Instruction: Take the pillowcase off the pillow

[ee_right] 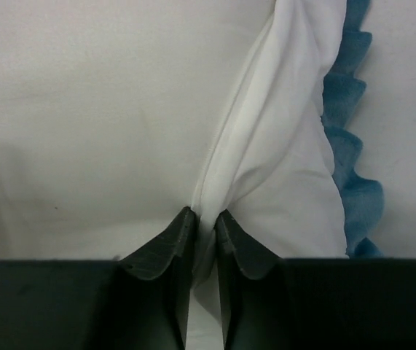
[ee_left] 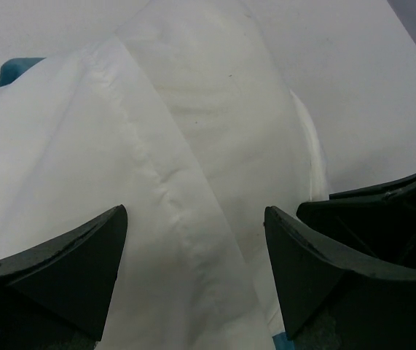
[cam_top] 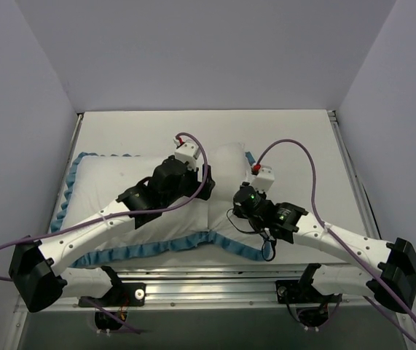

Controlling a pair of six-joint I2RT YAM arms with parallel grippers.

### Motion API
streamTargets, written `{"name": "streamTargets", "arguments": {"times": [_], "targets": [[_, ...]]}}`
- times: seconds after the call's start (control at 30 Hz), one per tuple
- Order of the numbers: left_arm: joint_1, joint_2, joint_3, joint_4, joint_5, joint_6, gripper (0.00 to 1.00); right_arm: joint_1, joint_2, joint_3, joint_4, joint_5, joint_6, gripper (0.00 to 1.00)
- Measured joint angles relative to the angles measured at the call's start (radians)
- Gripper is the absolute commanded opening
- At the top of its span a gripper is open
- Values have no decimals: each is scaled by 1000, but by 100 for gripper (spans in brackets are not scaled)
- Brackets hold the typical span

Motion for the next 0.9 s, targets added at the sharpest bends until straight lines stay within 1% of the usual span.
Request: {"name": "streamTargets", "arguments": {"times": [0.03, 0.07, 0.1, 0.23, 0.4, 0.47, 0.57, 0.73, 0.8, 0.83, 0.87, 0.9], "targets": [[-6, 0, 3, -6, 5, 5, 84, 0, -19, -20, 6, -1, 4, 7], [-13, 0, 6, -7, 9, 10, 84, 0, -40, -40, 13, -2, 7, 1], [-22, 2, 13, -12, 13, 20, 84, 0, -60, -58, 18, -6, 9, 0], [-63, 46, 72, -22, 19, 64, 84, 0, -108, -119, 61, -27, 28, 0], [-125, 161, 167, -43, -5, 123, 86, 0, -154, -176, 112, -47, 41, 0], [-148, 209, 199, -60, -34, 141, 88, 0, -172, -185, 119, -50, 45, 0], [-176, 279, 233, -79, -84, 159, 88, 0, -189, -188, 124, -50, 47, 0], [-191, 354, 239, -97, -171, 146, 87, 0, -208, -209, 135, -50, 50, 0], [-191, 378, 240, -96, -196, 122, 76, 0, -209, -216, 142, -50, 51, 0], [-191, 391, 243, -96, -209, 106, 69, 0, -209, -219, 144, -50, 51, 0], [-191, 405, 246, -98, -222, 90, 54, -1, -209, -221, 146, -50, 51, 0], [-191, 419, 252, -100, -238, 71, 43, -1, -209, -224, 146, -50, 51, 0]]}}
